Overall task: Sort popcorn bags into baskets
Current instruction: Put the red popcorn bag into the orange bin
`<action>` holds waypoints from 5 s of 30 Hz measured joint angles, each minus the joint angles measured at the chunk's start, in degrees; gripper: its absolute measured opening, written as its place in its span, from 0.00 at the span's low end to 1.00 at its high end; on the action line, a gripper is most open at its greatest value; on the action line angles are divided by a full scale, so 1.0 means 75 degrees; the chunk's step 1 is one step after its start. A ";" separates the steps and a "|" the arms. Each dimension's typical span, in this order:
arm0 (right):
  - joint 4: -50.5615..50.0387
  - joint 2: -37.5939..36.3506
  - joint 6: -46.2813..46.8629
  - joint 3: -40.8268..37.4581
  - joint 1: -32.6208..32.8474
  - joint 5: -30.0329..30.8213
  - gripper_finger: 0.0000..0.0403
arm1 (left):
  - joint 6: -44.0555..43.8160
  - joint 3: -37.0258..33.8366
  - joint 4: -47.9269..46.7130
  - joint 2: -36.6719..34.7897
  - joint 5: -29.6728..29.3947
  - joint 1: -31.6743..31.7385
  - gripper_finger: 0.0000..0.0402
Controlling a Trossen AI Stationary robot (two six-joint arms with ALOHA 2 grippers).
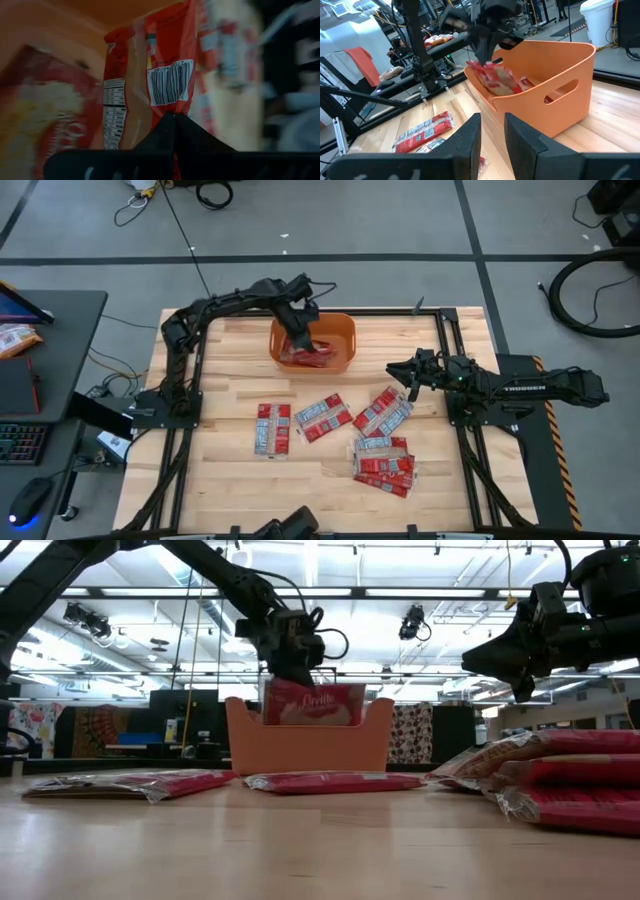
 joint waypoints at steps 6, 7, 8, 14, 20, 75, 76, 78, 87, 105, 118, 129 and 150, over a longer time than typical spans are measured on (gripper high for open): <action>-0.0001 0.0000 0.0003 0.0000 0.0000 0.0000 0.22 | -0.0211 -0.0255 0.0025 0.0000 0.0054 0.0263 0.02; 0.0002 0.0000 0.0001 0.0000 0.0000 0.0000 0.22 | -0.0208 -0.0302 0.0051 0.0000 0.0093 0.0300 0.02; 0.0002 0.0000 0.0003 0.0000 0.0000 0.0000 0.22 | -0.0208 -0.0366 0.0057 0.0000 0.0099 0.0337 0.01; 0.0002 0.0000 0.0000 0.0000 -0.0003 0.0000 0.22 | -0.0348 -0.0650 0.0121 0.0000 0.0086 0.0572 0.01; 0.0002 0.0000 0.0003 0.0000 0.0000 0.0000 0.22 | -0.0788 -0.0647 0.0475 0.0000 0.0060 0.0564 0.07; 0.0002 -0.0003 0.0003 0.0000 0.0000 0.0000 0.22 | 0.0185 -0.0084 -0.0230 -0.0032 -0.6440 -0.5380 0.22; 0.0002 0.0000 0.0003 0.0000 -0.0003 0.0000 0.22 | -0.0007 -0.0216 -0.0237 -0.0029 -0.6556 -0.5557 0.22; 0.0001 0.0000 0.0003 0.0000 -0.0001 0.0000 0.22 | -0.0500 -0.0483 0.0034 -0.0029 -0.7082 -0.5883 0.22; -0.0001 0.0000 0.0001 0.0000 -0.0002 0.0000 0.22 | -0.1635 -0.1422 0.2517 -0.0029 -0.9181 -0.6898 0.36; 0.0122 0.0000 0.0000 -0.0003 0.0000 0.0000 0.22 | -0.1552 -0.1716 0.4091 0.1000 -1.0589 -0.7628 0.48; 0.0117 0.0000 0.0000 -0.0002 -0.0002 0.0000 0.22 | -0.1813 -0.1690 0.3300 0.1096 -1.0712 -0.7493 0.44; 0.0116 0.0000 0.0001 -0.0002 -0.0002 0.0001 0.22 | -0.2182 -0.1650 0.2452 0.1178 -1.0499 -0.7485 0.06; 0.0119 0.0000 0.0003 -0.0003 -0.0003 0.0000 0.22 | -0.0955 -0.1313 0.0248 -0.2463 -0.4892 -0.4431 0.01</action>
